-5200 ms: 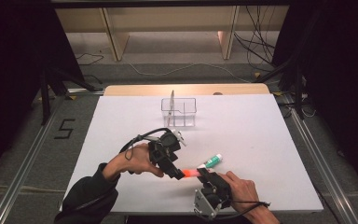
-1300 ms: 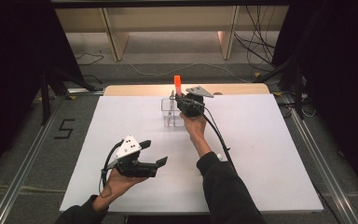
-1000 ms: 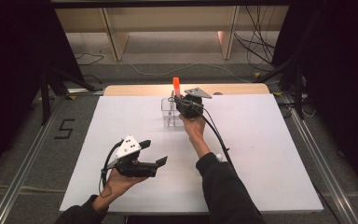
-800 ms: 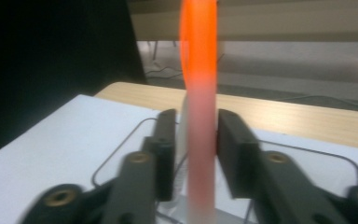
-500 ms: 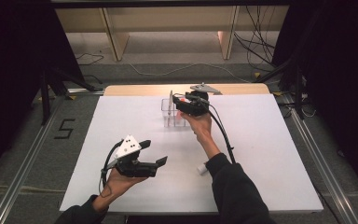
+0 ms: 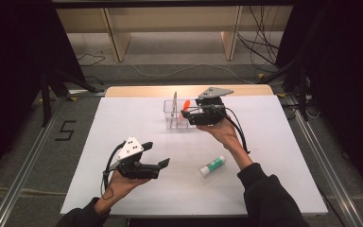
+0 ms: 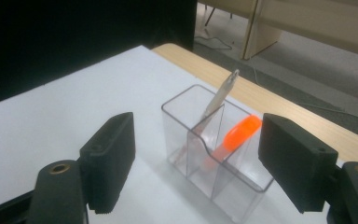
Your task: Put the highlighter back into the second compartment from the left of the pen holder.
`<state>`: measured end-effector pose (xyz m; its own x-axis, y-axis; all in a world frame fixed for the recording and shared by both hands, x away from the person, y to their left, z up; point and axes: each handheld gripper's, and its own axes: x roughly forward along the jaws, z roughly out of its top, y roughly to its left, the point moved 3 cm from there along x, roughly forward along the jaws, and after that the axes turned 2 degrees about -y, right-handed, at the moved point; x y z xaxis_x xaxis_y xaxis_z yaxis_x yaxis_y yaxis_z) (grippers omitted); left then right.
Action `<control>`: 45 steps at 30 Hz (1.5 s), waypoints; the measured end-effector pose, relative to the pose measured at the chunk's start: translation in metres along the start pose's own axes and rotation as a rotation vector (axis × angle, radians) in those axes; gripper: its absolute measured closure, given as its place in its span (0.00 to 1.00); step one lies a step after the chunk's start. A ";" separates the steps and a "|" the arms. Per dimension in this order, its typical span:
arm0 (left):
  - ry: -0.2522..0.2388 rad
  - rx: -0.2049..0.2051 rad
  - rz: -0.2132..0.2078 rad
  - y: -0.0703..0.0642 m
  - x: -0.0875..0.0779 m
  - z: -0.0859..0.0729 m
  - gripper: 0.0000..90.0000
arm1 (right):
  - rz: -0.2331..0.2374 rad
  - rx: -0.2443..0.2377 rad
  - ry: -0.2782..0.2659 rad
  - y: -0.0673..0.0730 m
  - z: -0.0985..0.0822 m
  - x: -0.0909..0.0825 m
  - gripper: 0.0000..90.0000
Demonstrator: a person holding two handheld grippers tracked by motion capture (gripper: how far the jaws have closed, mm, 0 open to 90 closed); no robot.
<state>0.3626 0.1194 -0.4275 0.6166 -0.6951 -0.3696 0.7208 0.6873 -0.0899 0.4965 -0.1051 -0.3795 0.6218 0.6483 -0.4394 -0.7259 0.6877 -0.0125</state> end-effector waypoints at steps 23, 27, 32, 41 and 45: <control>-0.003 -0.009 -0.001 0.001 0.000 -0.001 0.17 | 0.023 -0.099 0.075 0.009 -0.035 -0.039 0.30; -0.006 -0.014 -0.001 0.002 0.001 0.000 0.17 | 0.039 -0.088 0.059 0.011 -0.040 -0.046 0.30; -0.003 -0.019 0.001 0.002 0.002 -0.001 0.17 | 0.067 -0.083 0.047 0.012 -0.046 -0.054 0.29; -0.004 -0.021 0.003 0.003 0.004 0.001 0.17 | 0.111 -0.106 0.109 0.014 -0.063 -0.062 0.26; 0.000 -0.015 0.000 0.003 0.005 0.001 0.17 | 0.128 -0.114 0.143 0.016 -0.070 -0.063 0.25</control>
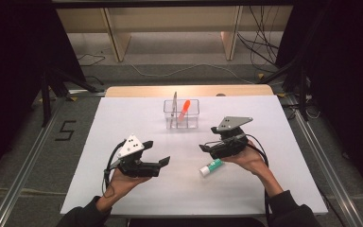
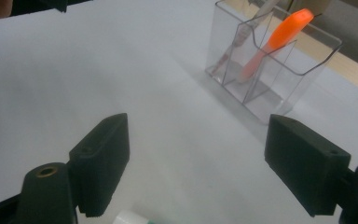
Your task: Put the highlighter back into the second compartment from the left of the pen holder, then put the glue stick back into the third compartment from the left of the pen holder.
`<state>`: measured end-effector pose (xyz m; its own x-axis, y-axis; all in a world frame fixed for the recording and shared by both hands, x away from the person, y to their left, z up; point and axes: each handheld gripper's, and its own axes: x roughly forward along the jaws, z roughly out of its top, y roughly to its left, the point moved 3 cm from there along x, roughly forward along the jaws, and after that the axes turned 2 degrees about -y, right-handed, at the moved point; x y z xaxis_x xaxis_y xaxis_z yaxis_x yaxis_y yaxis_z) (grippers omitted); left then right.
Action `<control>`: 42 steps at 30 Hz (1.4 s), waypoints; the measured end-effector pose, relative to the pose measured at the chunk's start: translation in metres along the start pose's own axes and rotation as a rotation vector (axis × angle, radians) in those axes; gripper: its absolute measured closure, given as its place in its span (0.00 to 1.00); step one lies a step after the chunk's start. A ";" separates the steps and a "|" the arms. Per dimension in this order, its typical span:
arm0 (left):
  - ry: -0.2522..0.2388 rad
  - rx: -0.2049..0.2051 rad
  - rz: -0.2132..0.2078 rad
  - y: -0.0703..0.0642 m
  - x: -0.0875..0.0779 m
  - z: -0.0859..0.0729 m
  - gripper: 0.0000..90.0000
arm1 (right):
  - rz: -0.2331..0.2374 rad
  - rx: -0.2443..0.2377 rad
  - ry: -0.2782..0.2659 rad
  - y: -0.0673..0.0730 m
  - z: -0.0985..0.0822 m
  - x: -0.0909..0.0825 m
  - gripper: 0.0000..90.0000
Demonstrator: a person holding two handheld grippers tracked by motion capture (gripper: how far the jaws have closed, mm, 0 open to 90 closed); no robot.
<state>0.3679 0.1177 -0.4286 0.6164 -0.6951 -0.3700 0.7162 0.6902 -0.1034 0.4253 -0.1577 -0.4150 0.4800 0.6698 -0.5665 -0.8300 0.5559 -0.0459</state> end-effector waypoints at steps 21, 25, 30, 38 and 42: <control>-0.006 0.001 -0.007 0.000 0.000 0.000 0.17 | 0.040 -0.038 0.120 0.009 -0.023 -0.003 0.23; -0.004 0.003 -0.006 0.000 0.000 0.000 0.17 | 0.051 -0.054 0.149 0.011 -0.026 -0.003 0.22; -0.006 0.004 -0.004 0.000 0.000 0.000 0.17 | 0.051 -0.074 0.177 0.012 -0.029 -0.003 0.22; -0.007 0.006 -0.005 0.000 -0.001 0.000 0.17 | 0.072 -0.116 0.220 0.016 -0.031 -0.003 0.22; -0.003 0.011 -0.007 -0.001 -0.002 -0.001 0.17 | 0.086 -0.142 0.259 0.019 -0.033 0.000 0.22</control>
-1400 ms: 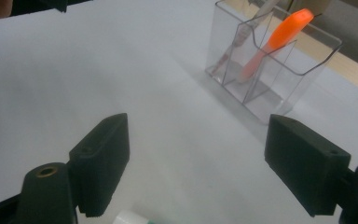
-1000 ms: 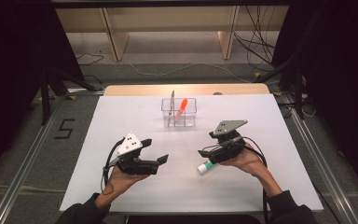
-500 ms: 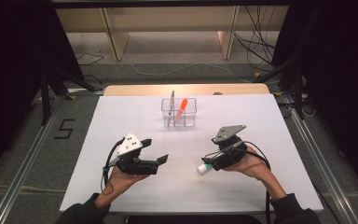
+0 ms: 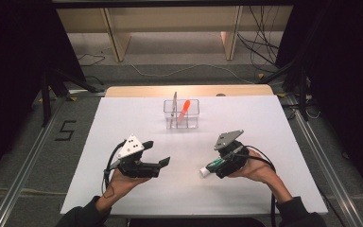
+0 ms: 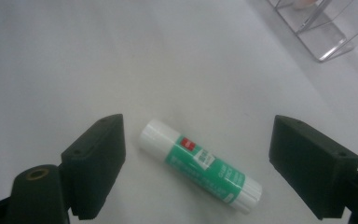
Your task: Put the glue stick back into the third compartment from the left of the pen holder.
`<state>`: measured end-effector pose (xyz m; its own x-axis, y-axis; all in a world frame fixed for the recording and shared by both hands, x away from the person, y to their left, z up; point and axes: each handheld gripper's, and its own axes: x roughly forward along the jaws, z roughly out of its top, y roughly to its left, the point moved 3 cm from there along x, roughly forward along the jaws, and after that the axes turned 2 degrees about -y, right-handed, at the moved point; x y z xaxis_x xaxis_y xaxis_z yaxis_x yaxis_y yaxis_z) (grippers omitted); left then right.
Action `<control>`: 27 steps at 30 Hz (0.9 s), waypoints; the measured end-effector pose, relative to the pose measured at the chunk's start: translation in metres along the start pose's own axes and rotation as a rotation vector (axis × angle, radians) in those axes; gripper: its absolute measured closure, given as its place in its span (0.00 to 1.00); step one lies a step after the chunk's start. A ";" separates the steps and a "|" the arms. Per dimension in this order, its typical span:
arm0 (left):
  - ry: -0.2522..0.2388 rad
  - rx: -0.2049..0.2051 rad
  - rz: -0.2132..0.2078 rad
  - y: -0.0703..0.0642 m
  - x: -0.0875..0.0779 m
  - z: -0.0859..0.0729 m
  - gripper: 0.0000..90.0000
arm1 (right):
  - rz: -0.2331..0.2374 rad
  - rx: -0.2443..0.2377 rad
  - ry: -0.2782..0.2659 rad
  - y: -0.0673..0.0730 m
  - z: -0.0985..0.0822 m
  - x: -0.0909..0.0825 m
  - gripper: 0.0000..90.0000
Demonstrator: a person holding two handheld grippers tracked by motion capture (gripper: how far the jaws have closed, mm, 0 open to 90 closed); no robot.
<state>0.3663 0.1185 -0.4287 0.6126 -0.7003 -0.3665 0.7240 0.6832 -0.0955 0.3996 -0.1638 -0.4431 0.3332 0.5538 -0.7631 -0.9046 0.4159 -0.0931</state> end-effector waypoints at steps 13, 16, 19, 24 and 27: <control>0.001 -0.004 0.002 0.000 0.000 -0.001 0.17 | 0.021 -0.097 0.131 0.002 -0.004 0.017 0.21; 0.004 -0.004 0.003 0.000 0.000 -0.001 0.17 | 0.035 -0.116 0.160 0.001 -0.005 0.022 0.23; 0.002 -0.003 0.005 0.000 0.001 -0.001 0.17 | 0.042 -0.137 0.177 0.001 -0.005 0.025 0.23; 0.003 0.002 0.005 0.000 0.000 0.000 0.17 | 0.044 -0.151 0.205 0.001 -0.006 0.031 0.24; 0.004 -0.001 0.004 0.000 0.000 0.000 0.17 | 0.052 -0.162 0.215 0.002 -0.006 0.035 0.26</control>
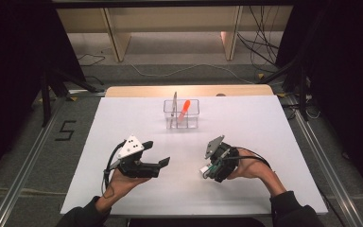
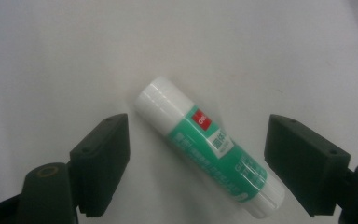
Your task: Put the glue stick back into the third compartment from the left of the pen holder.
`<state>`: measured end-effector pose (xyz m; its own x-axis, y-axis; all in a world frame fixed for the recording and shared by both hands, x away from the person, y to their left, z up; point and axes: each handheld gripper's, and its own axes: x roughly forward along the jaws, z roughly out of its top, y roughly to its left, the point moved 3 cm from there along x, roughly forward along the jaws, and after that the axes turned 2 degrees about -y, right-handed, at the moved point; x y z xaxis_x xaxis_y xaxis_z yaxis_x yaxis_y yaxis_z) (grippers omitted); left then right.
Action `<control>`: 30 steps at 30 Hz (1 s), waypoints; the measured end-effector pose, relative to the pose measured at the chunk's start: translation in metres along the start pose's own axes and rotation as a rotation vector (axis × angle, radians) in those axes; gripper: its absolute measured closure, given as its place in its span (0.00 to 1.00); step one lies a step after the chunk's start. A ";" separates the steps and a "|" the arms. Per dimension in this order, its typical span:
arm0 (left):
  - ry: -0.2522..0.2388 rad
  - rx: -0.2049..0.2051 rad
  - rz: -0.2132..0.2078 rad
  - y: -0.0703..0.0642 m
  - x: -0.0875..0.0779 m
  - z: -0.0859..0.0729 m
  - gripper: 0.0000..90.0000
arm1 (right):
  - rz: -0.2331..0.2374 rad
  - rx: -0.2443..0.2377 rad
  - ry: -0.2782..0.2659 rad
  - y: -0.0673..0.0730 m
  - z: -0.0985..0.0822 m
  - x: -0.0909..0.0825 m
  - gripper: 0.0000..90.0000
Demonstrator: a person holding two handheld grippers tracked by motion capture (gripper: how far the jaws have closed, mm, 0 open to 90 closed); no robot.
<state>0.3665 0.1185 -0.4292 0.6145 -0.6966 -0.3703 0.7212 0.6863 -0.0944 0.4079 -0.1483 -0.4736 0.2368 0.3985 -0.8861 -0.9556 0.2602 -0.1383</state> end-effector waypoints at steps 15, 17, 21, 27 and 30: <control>-0.002 0.003 0.002 0.000 -0.001 0.000 0.17 | 0.007 -0.052 0.066 -0.001 0.002 0.012 0.28; 0.000 0.003 0.000 0.000 -0.001 0.001 0.17 | 0.017 -0.056 0.074 0.000 0.003 0.014 0.29; -0.002 0.003 0.002 0.000 0.000 0.001 0.17 | 0.027 -0.068 0.101 0.000 0.003 0.017 0.30; 0.000 0.003 0.001 0.000 -0.001 0.001 0.17 | 0.044 -0.097 0.130 -0.001 0.004 0.021 0.33; 0.001 0.002 -0.001 0.000 0.000 0.001 0.17 | 0.047 -0.108 0.132 -0.002 0.006 0.021 0.36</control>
<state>0.3661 0.1184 -0.4286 0.6133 -0.6975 -0.3707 0.7227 0.6849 -0.0931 0.4157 -0.1346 -0.4893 0.1726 0.2871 -0.9422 -0.9801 0.1454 -0.1353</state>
